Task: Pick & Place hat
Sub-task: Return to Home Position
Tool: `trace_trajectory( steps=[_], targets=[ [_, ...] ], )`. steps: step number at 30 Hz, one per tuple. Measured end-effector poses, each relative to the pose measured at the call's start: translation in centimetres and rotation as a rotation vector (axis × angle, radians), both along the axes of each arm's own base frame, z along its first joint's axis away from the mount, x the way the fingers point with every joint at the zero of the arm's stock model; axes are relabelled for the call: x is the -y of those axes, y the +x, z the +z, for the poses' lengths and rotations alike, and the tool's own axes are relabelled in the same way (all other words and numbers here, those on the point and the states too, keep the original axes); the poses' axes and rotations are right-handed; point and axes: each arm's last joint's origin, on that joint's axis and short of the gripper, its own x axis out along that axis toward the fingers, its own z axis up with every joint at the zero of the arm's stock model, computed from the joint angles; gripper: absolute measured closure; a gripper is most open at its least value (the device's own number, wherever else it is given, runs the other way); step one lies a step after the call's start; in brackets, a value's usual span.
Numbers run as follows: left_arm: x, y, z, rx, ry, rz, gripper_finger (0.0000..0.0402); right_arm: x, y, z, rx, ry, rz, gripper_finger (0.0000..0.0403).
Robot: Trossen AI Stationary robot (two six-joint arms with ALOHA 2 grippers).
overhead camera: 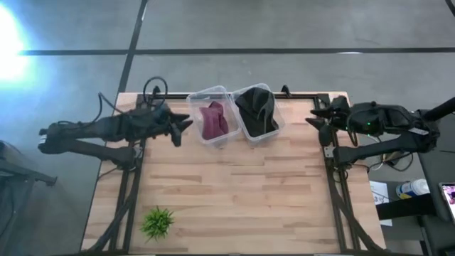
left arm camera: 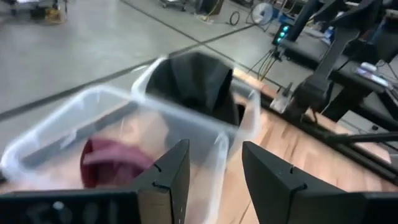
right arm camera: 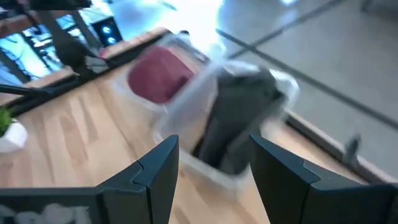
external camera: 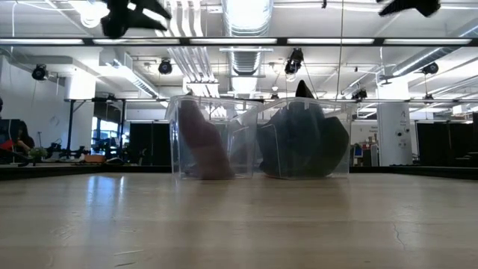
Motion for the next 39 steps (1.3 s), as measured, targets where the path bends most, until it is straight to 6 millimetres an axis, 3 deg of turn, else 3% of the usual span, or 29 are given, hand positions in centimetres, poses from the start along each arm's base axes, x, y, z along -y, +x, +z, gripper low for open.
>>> trace_trajectory(
  steps=[4,7,11,15,22,30,37,39],
  targets=[
    [-0.1,-1.9,-3.5,-0.019,-0.097,0.057,0.0262,0.1,-2.4,-2.3,-0.022,0.054,-0.036,0.0216],
    [-0.1,-3.2,-5.5,0.09,-0.326,0.163,0.0262,0.1,-4.0,-4.0,-0.019,0.122,-0.084,0.0216],
    [0.9,-3.5,-6.5,0.175,-0.145,-0.133,0.0262,0.2,-5.1,-6.0,0.059,0.217,-0.144,0.0216],
    [1.4,-4.3,-7.7,0.276,-0.049,-0.345,0.0262,0.1,-5.0,-7.1,0.147,0.147,-0.07,0.0216],
    [1.5,-5.8,-12.0,0.298,-0.092,-0.354,0.0262,-0.1,-4.1,-8.8,0.349,0.053,0.097,0.0216],
    [1.5,-6.5,-14.9,0.33,-0.083,-0.345,0.0262,-0.1,-4.0,-11.6,0.335,0.071,0.089,0.0216],
    [1.2,-6.2,-18.7,0.237,-0.082,-0.242,0.0262,-0.2,-3.0,-13.9,0.257,0.072,0.087,0.0216],
    [1.2,-6.2,-18.9,0.216,-0.09,-0.251,0.0262,-0.2,-2.8,-14.5,0.236,0.071,0.087,0.0216]
  ],
)
